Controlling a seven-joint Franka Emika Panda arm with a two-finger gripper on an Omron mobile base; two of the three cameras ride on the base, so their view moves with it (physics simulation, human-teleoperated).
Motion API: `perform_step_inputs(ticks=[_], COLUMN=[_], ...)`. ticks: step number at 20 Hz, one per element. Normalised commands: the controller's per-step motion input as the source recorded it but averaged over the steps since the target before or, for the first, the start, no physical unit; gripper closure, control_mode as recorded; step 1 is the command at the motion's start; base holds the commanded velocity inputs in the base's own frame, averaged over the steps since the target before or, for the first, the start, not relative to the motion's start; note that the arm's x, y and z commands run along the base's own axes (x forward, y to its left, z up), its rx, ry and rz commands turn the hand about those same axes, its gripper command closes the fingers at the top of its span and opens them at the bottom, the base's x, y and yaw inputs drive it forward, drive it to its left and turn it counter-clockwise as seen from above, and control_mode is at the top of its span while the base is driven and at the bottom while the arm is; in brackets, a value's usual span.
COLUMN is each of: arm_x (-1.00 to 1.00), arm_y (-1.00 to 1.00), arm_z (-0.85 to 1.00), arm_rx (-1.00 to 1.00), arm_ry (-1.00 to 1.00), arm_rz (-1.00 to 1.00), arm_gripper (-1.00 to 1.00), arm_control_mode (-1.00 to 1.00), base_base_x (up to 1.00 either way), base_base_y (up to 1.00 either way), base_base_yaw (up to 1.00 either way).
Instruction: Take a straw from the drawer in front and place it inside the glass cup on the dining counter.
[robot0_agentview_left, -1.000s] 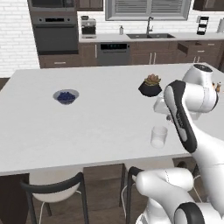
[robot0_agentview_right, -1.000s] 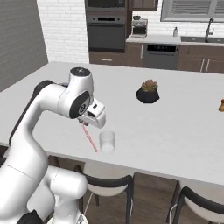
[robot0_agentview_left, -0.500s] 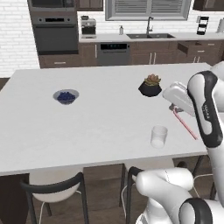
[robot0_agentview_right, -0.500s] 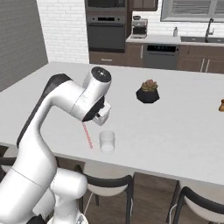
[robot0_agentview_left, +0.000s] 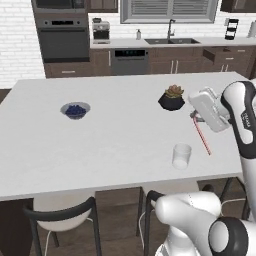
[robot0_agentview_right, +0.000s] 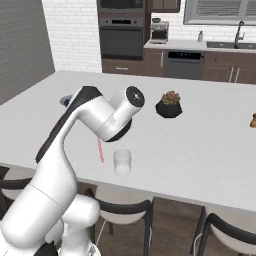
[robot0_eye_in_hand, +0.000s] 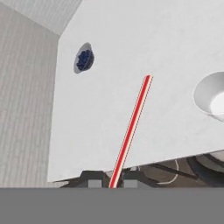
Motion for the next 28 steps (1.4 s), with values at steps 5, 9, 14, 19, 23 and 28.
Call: perform_step_inputs(ticks=[5,9,14,19,23,28], arm_x=[0.77,0.68,0.3,0.16,0.09,0.14], arm_y=[-0.01,-0.07,-0.24,-0.17,-0.01,0.0], arm_z=[-0.04,-0.07,-0.23,-0.27,-0.26,-0.24], arm_rx=[0.16,0.11,0.03,0.01,0.07,0.07], arm_ry=[-0.01,0.0,-0.01,-0.04,-0.02,-0.03], arm_rz=[0.0,0.0,0.0,0.0,0.0,0.0], arm_gripper=[1.0,1.0,1.0,1.0,1.0,1.0], arm_control_mode=[-1.0,-1.0,-1.0,-1.0,-1.0,-1.0], base_base_x=[0.0,0.0,0.0,0.0,0.0,0.0], base_base_y=[0.0,0.0,0.0,0.0,0.0,0.0], base_base_yaw=[0.0,0.0,0.0,0.0,0.0,0.0])
